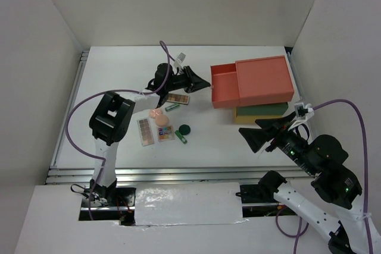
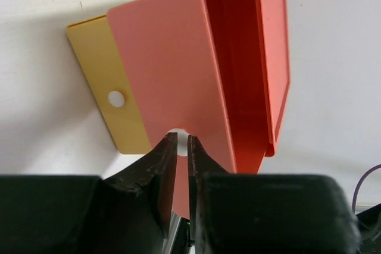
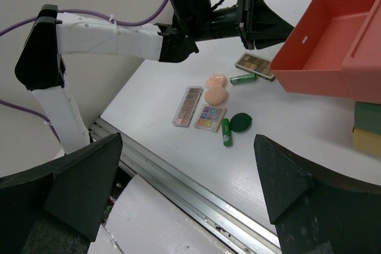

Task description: Organize the makeup

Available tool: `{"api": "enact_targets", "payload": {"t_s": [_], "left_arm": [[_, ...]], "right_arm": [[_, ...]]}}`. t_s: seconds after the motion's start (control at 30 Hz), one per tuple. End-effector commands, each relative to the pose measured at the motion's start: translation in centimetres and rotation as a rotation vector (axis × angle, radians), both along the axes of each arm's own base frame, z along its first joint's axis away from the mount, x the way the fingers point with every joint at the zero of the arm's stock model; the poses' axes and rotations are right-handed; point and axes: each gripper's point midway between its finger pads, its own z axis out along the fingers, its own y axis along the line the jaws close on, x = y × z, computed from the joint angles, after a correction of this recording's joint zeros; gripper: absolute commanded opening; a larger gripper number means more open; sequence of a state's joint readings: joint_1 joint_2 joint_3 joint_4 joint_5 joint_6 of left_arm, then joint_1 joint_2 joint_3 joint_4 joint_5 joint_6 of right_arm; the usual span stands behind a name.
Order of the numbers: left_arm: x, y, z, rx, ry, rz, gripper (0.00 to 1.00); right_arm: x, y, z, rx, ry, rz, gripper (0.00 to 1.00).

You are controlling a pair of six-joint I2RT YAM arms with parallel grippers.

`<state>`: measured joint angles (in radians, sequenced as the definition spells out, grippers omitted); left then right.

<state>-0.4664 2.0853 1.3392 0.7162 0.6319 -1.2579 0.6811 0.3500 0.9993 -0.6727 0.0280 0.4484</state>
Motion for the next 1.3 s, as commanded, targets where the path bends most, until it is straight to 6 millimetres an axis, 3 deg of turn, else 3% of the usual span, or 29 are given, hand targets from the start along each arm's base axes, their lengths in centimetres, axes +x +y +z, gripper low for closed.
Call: {"api": "enact_targets", "payload": {"t_s": [0.0,0.07,0.17,0.27,0.47,0.5,0.57,0.6,0.63,0.67,0.7,0.73,0.77,0.83,0.87,0.93,0.97,1.0,1.03,1.13,1.27], "left_arm": [[-0.4,0.5,4.8,-0.043,-0.152,-0.023,0.26],[-0.4,0.5,5.5,-0.046,-0.174,-0.027,0.33],[-0.5,0.3,6.8,-0.051,-0.204,-0.035,0.34],[-0.6,0.2,7.5,-0.045,-0.218,-0.038,0.41],[-1.1,2.1,7.7,-0.004,-0.211,0.033,0.63],[-0.8,2.9,7.8,0.012,-0.213,0.062,0.75],[-0.5,4.9,7.2,0.089,-0.189,0.136,0.87],[0.0,6.3,7.1,0.122,-0.181,0.172,0.99],[0.1,7.2,6.8,0.159,-0.171,0.199,0.99],[0.5,8.9,8.0,0.219,-0.213,0.276,0.99],[0.0,10.5,6.3,0.315,-0.137,0.312,0.99],[-0.2,11.8,6.2,0.379,-0.126,0.358,0.99],[-0.1,14.5,7.7,0.46,-0.158,0.483,0.99],[-2.3,17.8,5.7,0.612,-0.062,0.559,0.99],[-3.2,20.6,7.2,0.663,-0.074,0.674,0.99],[-6.0,23.4,5.3,0.776,-0.005,0.714,0.99],[-7.2,24.7,6.4,0.786,-0.022,0.752,0.99],[-7.9,26.0,6.1,0.824,-0.01,0.785,0.99],[-9.3,26.8,4.7,0.88,0.034,0.774,0.99],[-12.2,29.0,3.8,0.945,0.092,0.797,0.99],[-14.1,30.1,2.2,0.978,0.106,0.802,0.99]], "right_arm": [[0.3,0.6,0.6,0.025,-0.016,0.014,1.0],[0.3,0.6,0.5,0.021,-0.012,0.011,1.0],[0.3,0.4,0.5,0.021,-0.012,0.006,1.0],[0.4,0.2,0.4,0.019,-0.009,-0.006,1.0],[0.7,0.3,0.2,0.006,-0.006,-0.01,1.0],[0.6,0.4,0.2,0.005,-0.007,-0.007,1.0],[0.8,0.5,0.2,0.003,-0.008,-0.007,1.0],[0.8,0.6,0.0,0.003,-0.004,-0.004,1.0],[0.8,0.6,0.1,0.003,-0.008,-0.004,1.0],[1.0,0.7,0.1,0.002,-0.011,-0.004,1.0],[1.1,0.7,-0.1,0.0,-0.008,-0.006,1.0],[1.2,0.8,-0.1,0.001,-0.01,-0.004,1.0],[1.4,1.1,-0.1,0.001,-0.009,-0.003,1.0],[1.7,1.6,-0.1,0.0,-0.003,0.01,1.0],[2.1,2.1,-0.1,0.002,0.005,0.016,1.0],[2.7,2.9,-0.3,0.002,0.013,0.029,1.0],[2.9,4.2,-0.4,0.004,0.015,0.075,1.0],[3.0,4.9,-0.4,0.001,0.01,0.107,1.0],[3.0,5.6,-0.4,-0.002,0.008,0.137,1.0],[4.6,7.9,-0.6,-0.006,0.041,0.179,1.0],[6.0,8.6,-0.5,0.019,0.055,0.148,1.0]]}}
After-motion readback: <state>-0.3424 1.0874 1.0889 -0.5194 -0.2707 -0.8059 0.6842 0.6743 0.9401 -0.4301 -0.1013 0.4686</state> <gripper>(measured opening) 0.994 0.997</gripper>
